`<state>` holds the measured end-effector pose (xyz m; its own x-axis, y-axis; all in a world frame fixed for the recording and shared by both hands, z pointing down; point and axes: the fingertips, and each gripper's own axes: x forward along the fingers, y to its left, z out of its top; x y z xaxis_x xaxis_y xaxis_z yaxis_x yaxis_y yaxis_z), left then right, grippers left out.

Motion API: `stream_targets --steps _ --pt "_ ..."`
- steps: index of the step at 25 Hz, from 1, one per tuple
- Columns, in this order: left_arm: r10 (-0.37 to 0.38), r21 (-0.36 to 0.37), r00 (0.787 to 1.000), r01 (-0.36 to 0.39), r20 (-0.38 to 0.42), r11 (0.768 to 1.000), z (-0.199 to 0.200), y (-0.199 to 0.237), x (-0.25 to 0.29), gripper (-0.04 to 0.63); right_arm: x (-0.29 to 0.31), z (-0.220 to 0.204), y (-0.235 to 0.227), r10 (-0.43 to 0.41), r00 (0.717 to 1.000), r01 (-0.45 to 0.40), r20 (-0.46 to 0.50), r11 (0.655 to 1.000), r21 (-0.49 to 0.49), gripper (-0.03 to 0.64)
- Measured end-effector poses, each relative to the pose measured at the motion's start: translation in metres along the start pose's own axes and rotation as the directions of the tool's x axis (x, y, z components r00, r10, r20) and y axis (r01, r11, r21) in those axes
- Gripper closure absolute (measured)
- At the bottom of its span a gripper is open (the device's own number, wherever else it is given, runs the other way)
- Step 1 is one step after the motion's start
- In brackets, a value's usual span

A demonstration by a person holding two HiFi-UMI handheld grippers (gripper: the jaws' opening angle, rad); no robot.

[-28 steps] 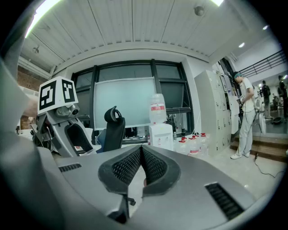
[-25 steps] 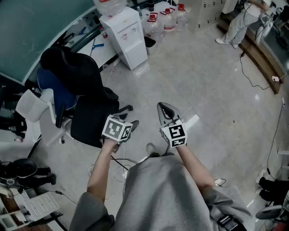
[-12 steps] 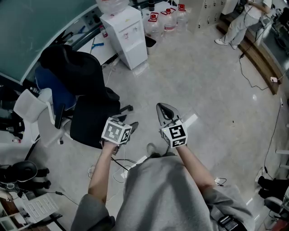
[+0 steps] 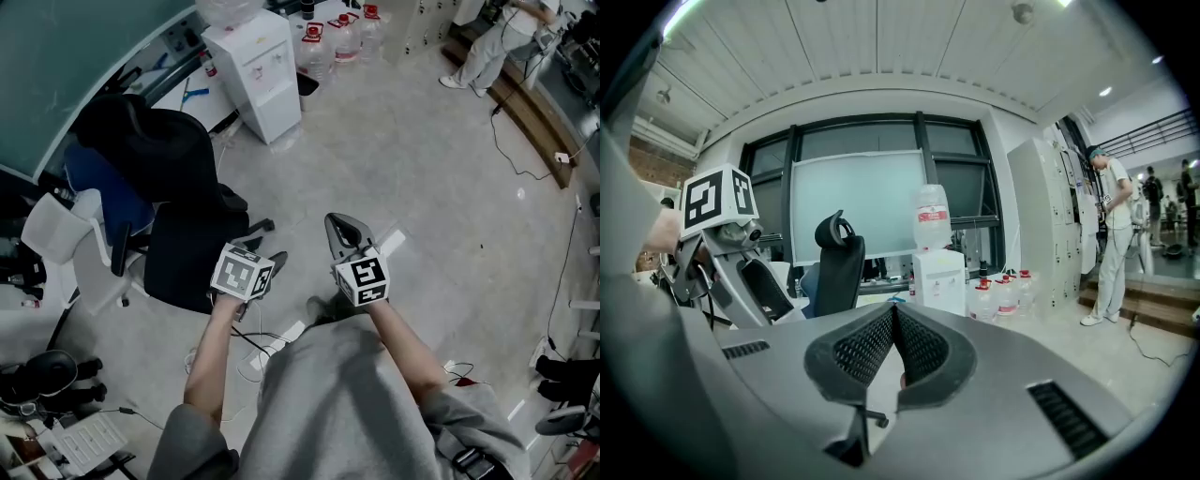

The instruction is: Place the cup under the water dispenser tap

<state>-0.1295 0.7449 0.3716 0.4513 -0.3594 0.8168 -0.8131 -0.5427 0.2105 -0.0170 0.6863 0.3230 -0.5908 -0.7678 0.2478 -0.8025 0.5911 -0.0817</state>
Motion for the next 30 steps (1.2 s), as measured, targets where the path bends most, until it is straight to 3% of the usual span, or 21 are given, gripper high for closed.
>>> stream_targets --steps 8,17,30 --pt "0.002 0.075 1.0 -0.001 -0.013 0.997 0.039 0.019 0.033 0.327 0.037 -0.001 -0.042 -0.019 1.0 0.018 0.015 1.0 0.022 0.606" --pt "0.058 0.123 0.998 -0.055 -0.019 0.991 0.118 0.055 0.068 0.327 0.102 0.026 -0.104 0.011 1.0 -0.012 0.015 0.999 0.047 0.606" --pt "0.121 0.147 0.992 -0.114 -0.04 0.983 0.212 0.093 0.119 0.327 0.169 0.049 -0.194 0.05 0.998 -0.053 0.034 0.995 0.087 0.606"
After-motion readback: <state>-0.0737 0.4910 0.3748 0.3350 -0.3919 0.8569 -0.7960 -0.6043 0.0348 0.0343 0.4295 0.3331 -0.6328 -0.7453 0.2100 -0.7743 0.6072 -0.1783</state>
